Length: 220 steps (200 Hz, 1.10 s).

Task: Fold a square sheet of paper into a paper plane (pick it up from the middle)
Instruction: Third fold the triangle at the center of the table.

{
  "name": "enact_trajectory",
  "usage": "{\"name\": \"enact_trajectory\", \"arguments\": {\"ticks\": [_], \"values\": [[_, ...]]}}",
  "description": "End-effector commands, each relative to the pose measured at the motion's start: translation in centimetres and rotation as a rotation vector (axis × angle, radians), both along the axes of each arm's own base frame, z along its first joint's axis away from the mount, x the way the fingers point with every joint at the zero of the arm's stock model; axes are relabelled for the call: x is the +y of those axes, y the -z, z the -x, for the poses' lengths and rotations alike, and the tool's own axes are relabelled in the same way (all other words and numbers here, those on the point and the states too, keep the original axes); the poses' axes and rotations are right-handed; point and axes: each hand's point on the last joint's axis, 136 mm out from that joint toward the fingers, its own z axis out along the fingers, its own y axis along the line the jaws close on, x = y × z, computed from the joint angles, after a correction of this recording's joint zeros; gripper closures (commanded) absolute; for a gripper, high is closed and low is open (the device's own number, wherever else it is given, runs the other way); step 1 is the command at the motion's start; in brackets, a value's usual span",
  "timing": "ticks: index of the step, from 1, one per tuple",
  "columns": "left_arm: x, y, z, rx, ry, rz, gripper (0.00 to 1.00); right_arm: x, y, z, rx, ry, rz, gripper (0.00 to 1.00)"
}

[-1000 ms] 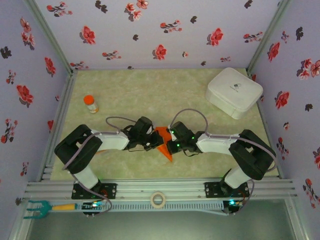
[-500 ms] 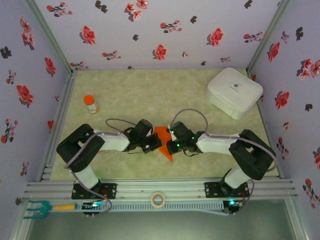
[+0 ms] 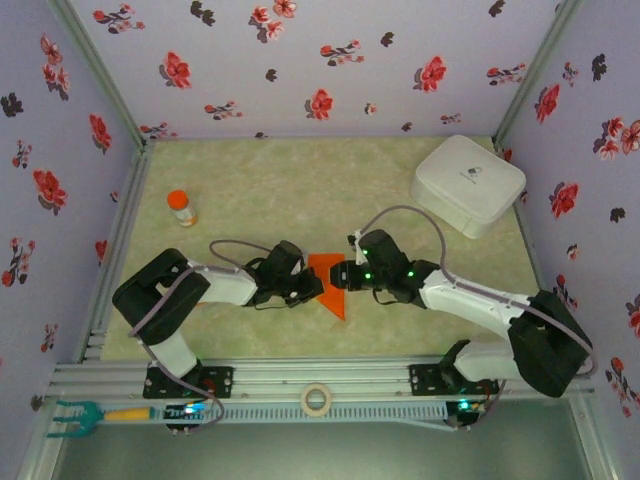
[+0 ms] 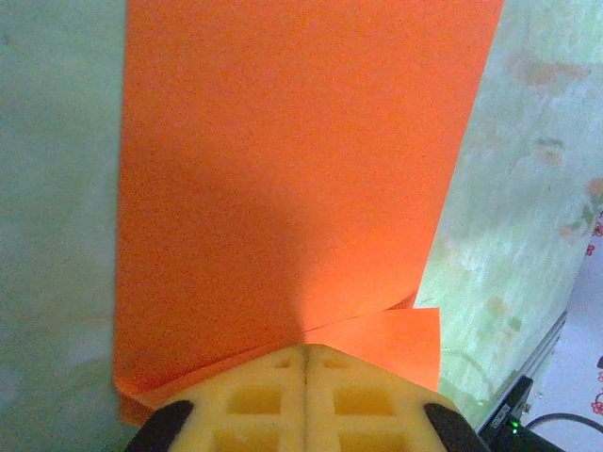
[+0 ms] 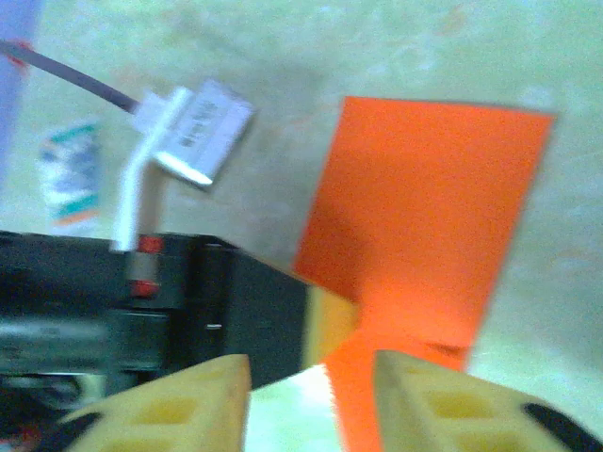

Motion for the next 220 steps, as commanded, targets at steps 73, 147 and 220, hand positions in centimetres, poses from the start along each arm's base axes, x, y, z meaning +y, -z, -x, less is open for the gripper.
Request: {"name": "enact_trajectory", "arguments": {"ticks": [73,147,220], "values": [[2.6,3.2,1.7,0.066,-0.018,-0.139,1.0,3.0,5.1,5.2,0.321,-0.097,0.015,0.98],[2.5,3.3,1.7,0.068,-0.015,-0.143,1.0,2.0,7.6,5.2,0.342,-0.088,0.138,0.97],[2.6,3.6,1.8,0.08,-0.013,-0.152,1.0,-0.7,9.7,6.1,0.367,-0.05,0.194,0.96]]}}
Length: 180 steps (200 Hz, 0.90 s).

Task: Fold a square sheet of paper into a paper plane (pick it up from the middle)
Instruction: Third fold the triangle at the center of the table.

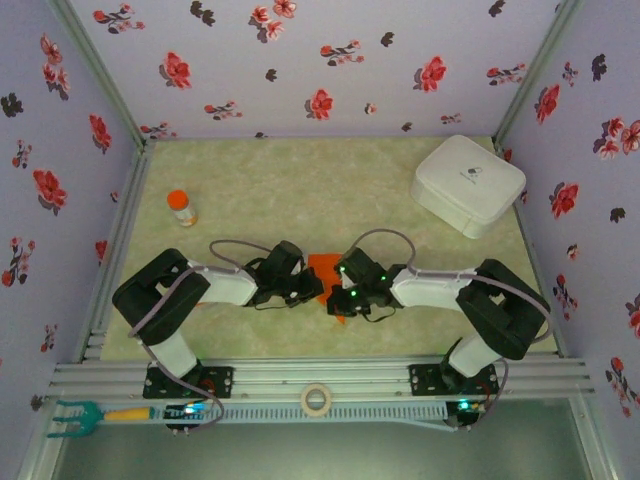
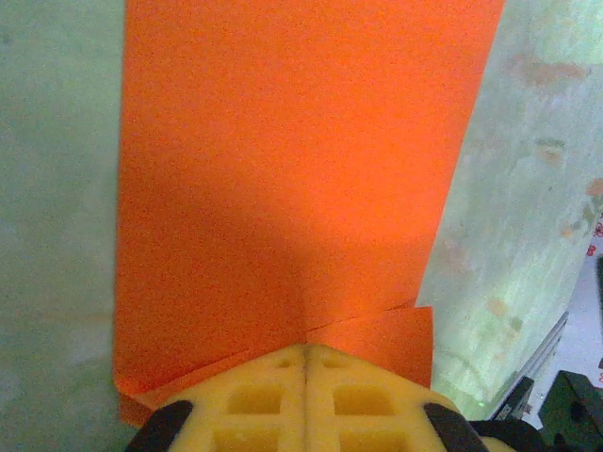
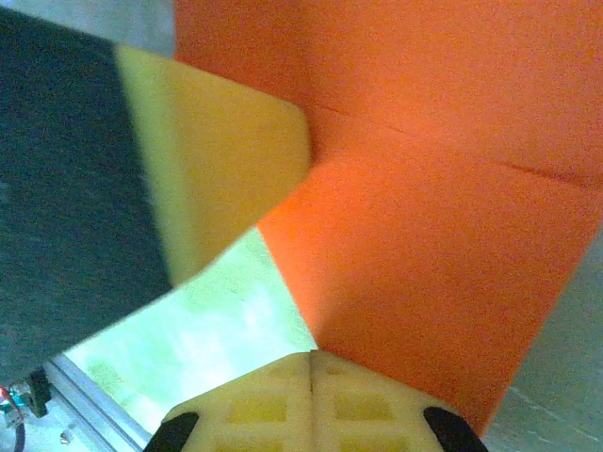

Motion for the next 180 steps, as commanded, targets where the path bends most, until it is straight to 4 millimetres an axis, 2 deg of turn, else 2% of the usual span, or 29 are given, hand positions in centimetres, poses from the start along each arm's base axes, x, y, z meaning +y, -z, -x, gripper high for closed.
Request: {"name": "enact_trajectory", "arguments": {"ticks": [1,75,156,180], "values": [[2.6,3.6,1.7,0.081,-0.013,-0.15,1.0,-1.6,0.9,0.5,0.003,0.006,0.047,0.96],[3.0,4.1,1.9,0.1,-0.022,-0.167,1.0,-2.3,1.0,1.5,0.024,0.037,0.004,0.94],[3.1,4.3,1.9,0.108,-0.027,-0.171,1.0,-5.2,2.5,3.8,0.072,0.125,0.001,0.93],[3.1,4.3,1.9,0.107,-0.027,-0.171,1.0,-5.3,1.6,3.8,0.062,0.136,-0.017,0.93]]}}
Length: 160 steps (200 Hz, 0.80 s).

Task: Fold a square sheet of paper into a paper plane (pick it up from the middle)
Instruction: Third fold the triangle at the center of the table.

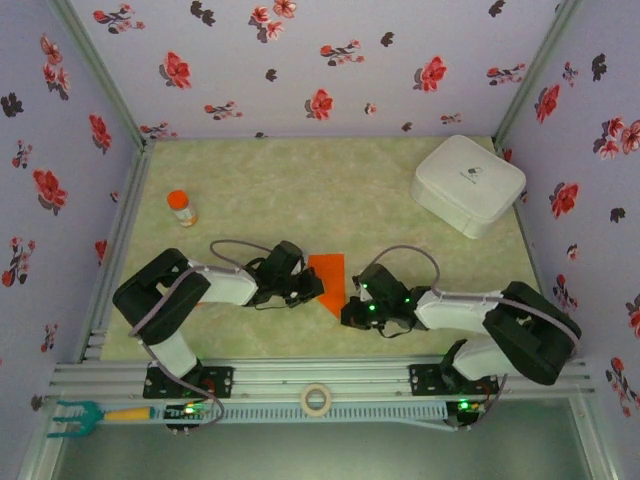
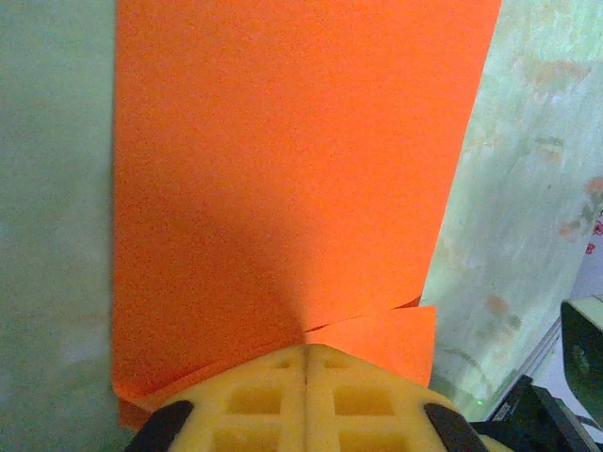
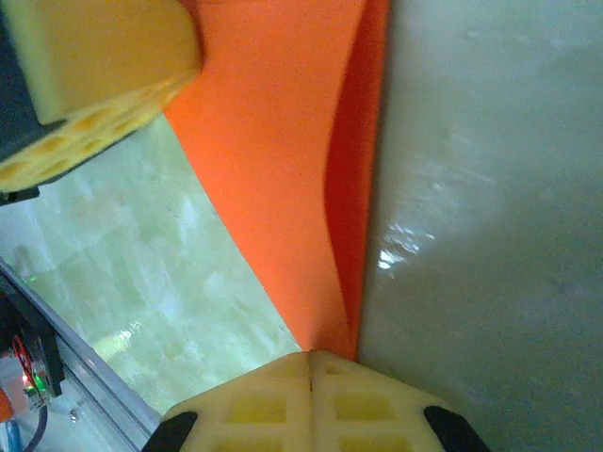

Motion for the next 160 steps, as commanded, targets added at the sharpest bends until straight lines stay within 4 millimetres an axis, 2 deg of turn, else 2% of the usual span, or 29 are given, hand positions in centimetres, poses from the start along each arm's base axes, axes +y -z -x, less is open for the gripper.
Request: {"name": "enact_trajectory", "arguments": {"ticks": [1,26,43,66,90,113,160], "values": [[3.2,4.2,1.9,0.103,-0.029,-0.171,1.0,-2.2,1.2,1.5,0.075,0.039,0.075,0.93],[3.0,4.0,1.8,0.095,-0.027,-0.163,1.0,-1.4,-1.6,-0.1,0.002,0.053,0.046,0.93],[2.9,3.8,1.7,0.088,-0.023,-0.159,1.0,-0.1,-3.5,-1.5,-0.039,0.049,0.008,0.93],[2.9,3.7,1.7,0.081,-0.021,-0.154,1.0,1.9,-4.3,-3.3,-0.055,0.04,-0.02,0.94],[2.7,3.6,1.7,0.077,-0.018,-0.148,1.0,3.3,-3.4,-4.6,-0.036,0.033,-0.005,0.94],[2.4,3.4,1.4,0.072,-0.014,-0.145,1.0,2.2,-1.4,-4.8,-0.01,0.049,0.064,0.94],[2.1,3.8,1.5,0.072,-0.008,-0.148,1.0,-0.2,1.2,-3.2,0.042,0.043,0.141,0.96]]}}
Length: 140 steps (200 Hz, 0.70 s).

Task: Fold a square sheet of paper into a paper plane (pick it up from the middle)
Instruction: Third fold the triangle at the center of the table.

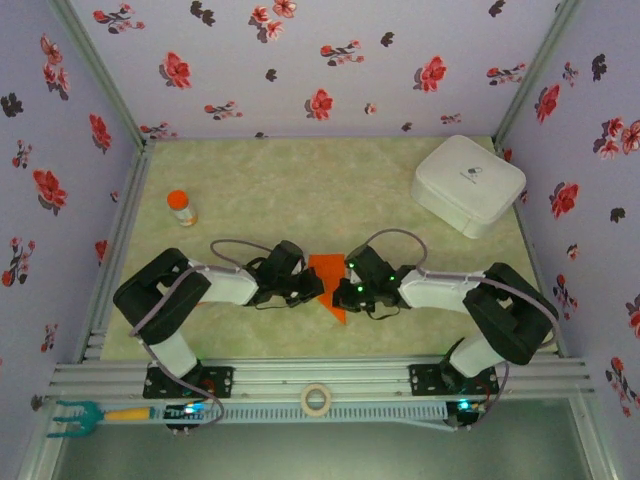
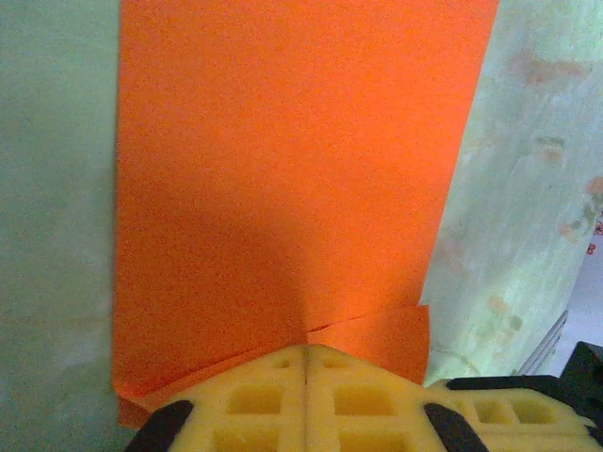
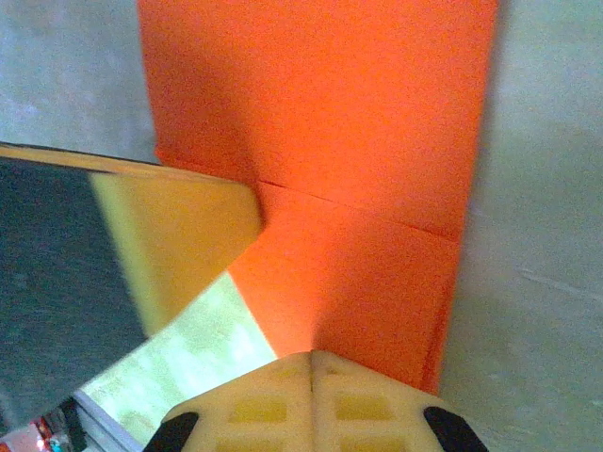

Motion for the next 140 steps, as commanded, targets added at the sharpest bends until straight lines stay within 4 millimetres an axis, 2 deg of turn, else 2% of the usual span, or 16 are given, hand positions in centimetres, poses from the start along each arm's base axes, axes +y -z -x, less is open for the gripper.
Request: {"name": "enact_trajectory", "arguments": {"ticks": [1,15,40,64,103,140], "values": [[2.3,3.8,1.6,0.071,-0.01,-0.148,1.0,-2.1,1.8,1.1,0.028,-0.007,0.078,0.96],[2.3,3.8,1.7,0.067,-0.007,-0.145,1.0,-2.9,2.3,1.5,0.041,0.003,0.102,0.96],[2.3,3.9,1.8,0.064,-0.002,-0.143,1.0,-3.2,2.1,1.7,0.037,0.009,0.091,0.96],[2.2,3.9,1.8,0.061,-0.001,-0.14,1.0,-2.3,1.0,1.2,0.02,0.007,0.046,0.96],[2.3,3.6,1.6,0.049,-0.012,-0.139,1.0,-0.3,-1.8,-0.2,-0.021,0.037,-0.068,0.95],[2.1,3.5,1.4,0.044,-0.011,-0.137,1.0,0.8,-1.7,-0.5,-0.004,0.028,-0.095,0.95]]}}
